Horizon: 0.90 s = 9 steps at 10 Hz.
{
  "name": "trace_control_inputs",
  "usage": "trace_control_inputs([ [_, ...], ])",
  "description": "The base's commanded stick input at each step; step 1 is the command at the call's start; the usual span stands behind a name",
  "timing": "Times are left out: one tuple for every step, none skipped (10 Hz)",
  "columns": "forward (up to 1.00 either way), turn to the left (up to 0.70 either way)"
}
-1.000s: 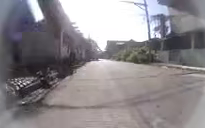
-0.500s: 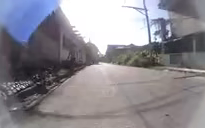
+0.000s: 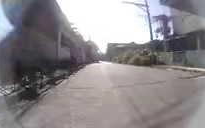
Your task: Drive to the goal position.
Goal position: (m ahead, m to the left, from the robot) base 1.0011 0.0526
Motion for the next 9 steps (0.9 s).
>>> trace_control_inputs([
  [0.70,0.01],
  [0.70,0.02],
  [0.70,0.04],
  [0.70,0.06],
  [0.70,0.07],
  [0.70,0.07],
  [0.70,0.06],
  [0.70,0.05],
  [0.70,0.04],
])
